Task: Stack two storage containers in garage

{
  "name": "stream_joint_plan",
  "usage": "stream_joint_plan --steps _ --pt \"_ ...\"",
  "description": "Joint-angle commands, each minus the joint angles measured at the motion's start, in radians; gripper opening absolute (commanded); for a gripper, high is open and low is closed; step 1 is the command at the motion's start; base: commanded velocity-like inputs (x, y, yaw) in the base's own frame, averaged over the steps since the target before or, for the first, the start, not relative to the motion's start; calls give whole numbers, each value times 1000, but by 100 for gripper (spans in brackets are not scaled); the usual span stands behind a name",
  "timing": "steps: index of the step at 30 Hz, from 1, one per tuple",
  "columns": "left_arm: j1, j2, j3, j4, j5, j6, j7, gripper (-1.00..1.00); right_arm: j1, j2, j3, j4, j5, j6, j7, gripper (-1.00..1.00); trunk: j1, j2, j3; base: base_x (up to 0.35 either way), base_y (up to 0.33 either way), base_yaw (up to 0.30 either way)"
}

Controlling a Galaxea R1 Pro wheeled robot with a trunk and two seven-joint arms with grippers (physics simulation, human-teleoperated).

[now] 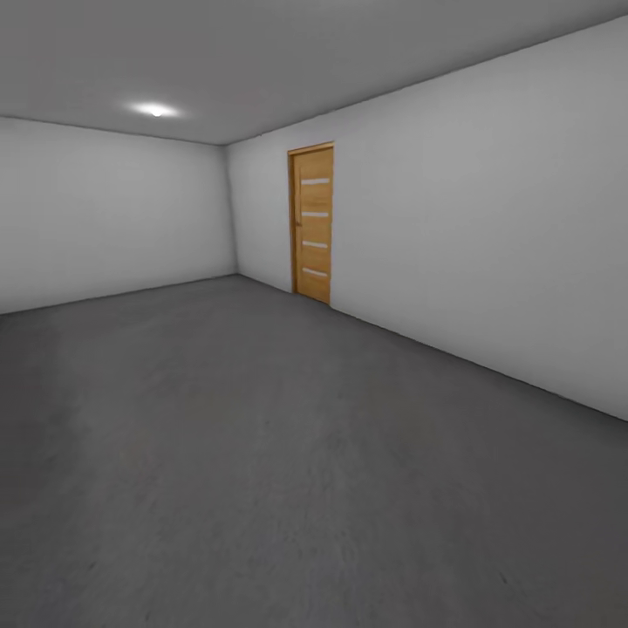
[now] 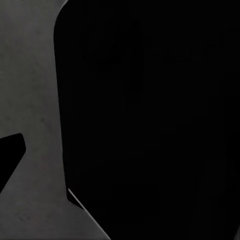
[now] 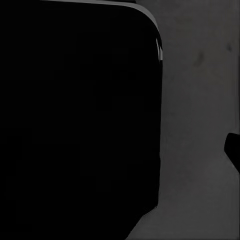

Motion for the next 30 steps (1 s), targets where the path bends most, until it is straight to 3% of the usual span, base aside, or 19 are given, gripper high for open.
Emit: stream_joint_plan --steps 1,10,12,17,30 --pt "0 0 1 -1 0 -1 -1 100 0 0 8 0 -9 -3 -3 100 1 0 -1 322 0 273" --pt "0 1 2 -1 5 -1 -1 100 0 0 8 0 -9 -3 -3 100 1 0 -1 322 0 128" --pt "0 1 6 -1 24 -1 -1 100 0 -1 8 0 -9 -3 -3 100 1 0 -1 322 0 10" --pt "0 3 21 -1 112 0 -1 100 0 0 8 1 -8 -3 -3 100 1 0 -1 322 0 3" --pt "0 2 15 -1 124 0 -1 100 0 -1 8 1 -8 -2 -3 100 1 0 -1 322 0 0"
